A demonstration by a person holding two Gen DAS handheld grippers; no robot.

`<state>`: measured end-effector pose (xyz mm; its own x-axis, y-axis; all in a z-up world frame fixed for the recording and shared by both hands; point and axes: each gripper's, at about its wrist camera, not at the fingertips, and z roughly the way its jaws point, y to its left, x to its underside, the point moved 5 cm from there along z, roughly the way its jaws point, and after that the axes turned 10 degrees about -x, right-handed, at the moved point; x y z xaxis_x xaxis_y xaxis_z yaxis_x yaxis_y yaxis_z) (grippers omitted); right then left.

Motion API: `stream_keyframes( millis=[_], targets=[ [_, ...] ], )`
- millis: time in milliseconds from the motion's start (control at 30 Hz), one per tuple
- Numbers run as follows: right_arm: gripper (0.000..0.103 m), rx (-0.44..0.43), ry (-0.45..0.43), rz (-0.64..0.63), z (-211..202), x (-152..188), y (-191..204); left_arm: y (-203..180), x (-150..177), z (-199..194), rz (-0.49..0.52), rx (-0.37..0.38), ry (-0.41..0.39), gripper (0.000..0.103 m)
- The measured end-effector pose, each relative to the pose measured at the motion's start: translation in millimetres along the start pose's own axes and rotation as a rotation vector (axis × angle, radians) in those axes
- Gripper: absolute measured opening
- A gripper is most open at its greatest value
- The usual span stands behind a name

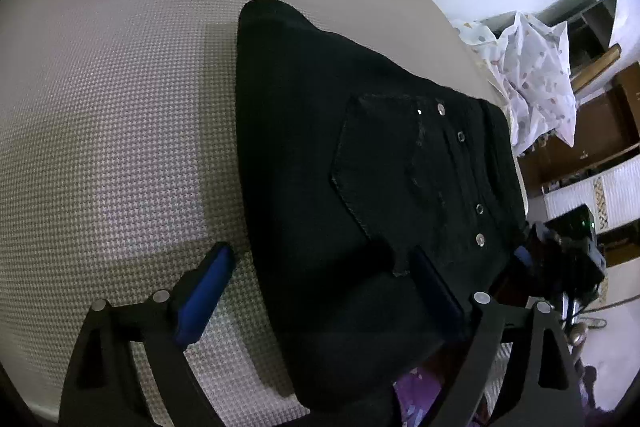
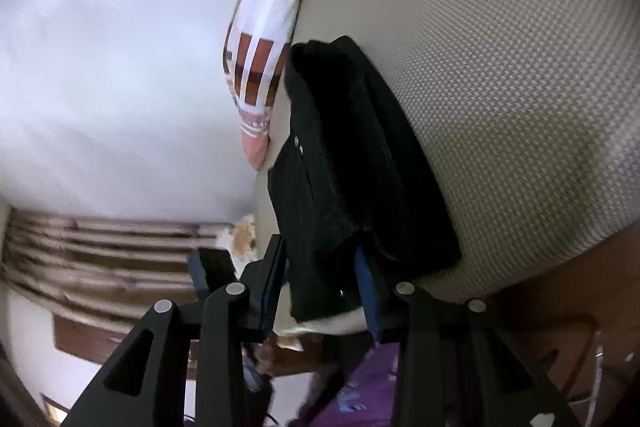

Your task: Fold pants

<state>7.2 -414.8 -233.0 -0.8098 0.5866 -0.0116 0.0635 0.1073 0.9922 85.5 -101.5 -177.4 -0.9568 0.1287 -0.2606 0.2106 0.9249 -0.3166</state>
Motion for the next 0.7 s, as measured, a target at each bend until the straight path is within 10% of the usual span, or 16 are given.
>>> stream_keyframes(
  millis=[100,333,467,700],
  targets=[
    [0.015,0.018,-0.012,0.001,-2.2,1.0,-1.3,-1.6,-1.2,2.2,0.013,-0.003,0.002,0.09],
    [0.013,0.068,-0.011,-0.207,-12.6,20.6,40.1,4.1,-0.1,2.0,-0.021,0.02,0.017,0.09],
    [0.011,0.058,-0.017,-0.024,-19.2,14.1,-18.5,-2.1,2.2,5.0,0.042,-0.012,0.002,0.09],
    [0.012,0.036,-0.007,-0.078,-16.7,16.6,6.3,-10.6,5.7,8.5,0.113,-0.062,-0.019,0.091]
  ],
)
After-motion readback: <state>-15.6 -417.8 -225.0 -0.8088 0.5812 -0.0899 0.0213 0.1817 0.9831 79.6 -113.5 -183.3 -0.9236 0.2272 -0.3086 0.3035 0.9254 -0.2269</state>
